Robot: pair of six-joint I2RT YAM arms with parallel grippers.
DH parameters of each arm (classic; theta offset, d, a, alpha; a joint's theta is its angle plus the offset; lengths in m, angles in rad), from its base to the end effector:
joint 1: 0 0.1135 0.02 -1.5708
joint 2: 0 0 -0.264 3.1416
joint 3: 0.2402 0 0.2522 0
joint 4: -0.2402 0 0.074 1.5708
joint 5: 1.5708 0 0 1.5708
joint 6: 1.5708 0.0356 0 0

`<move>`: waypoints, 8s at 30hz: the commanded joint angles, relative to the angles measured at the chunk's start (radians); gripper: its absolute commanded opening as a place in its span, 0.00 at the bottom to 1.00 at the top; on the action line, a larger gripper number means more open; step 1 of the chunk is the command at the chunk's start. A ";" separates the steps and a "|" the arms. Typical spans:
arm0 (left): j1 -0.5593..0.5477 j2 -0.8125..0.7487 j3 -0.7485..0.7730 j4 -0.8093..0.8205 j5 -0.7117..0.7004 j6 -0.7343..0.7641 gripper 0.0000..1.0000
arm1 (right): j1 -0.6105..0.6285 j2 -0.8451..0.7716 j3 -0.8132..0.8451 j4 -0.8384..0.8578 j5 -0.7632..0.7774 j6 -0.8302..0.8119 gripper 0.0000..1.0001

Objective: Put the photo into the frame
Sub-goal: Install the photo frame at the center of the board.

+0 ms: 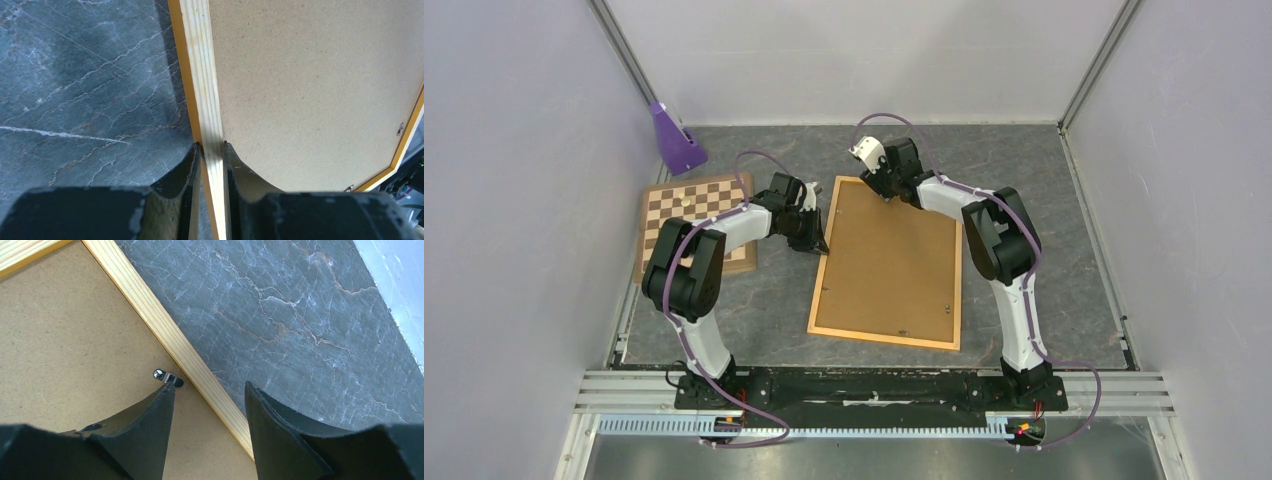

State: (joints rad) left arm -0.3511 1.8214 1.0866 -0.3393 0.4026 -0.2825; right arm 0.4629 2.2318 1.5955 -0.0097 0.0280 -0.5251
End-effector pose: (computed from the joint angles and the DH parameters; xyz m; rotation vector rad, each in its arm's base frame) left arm 0.3317 -0.1363 0.1557 0.2323 2.6944 -0.7371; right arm 0.4498 0.2234 0.1586 -1.0377 1.9595 -0.0654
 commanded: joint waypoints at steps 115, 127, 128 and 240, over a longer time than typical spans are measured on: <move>-0.019 0.038 0.019 -0.050 0.033 0.062 0.02 | 0.032 0.071 0.060 0.027 -0.055 0.057 0.56; -0.018 0.038 0.019 -0.050 0.033 0.063 0.02 | 0.030 -0.011 0.019 0.043 0.049 0.030 0.56; -0.019 0.036 0.019 -0.050 0.033 0.063 0.02 | 0.029 -0.019 0.019 0.039 0.046 0.030 0.56; -0.019 0.032 0.052 -0.043 0.016 -0.002 0.02 | -0.047 -0.292 -0.115 -0.133 -0.014 0.135 0.64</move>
State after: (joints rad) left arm -0.3515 1.8374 1.1145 -0.3733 0.4026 -0.2821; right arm 0.4564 2.0453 1.5639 -0.1055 0.0151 -0.4141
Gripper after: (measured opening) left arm 0.240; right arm 0.639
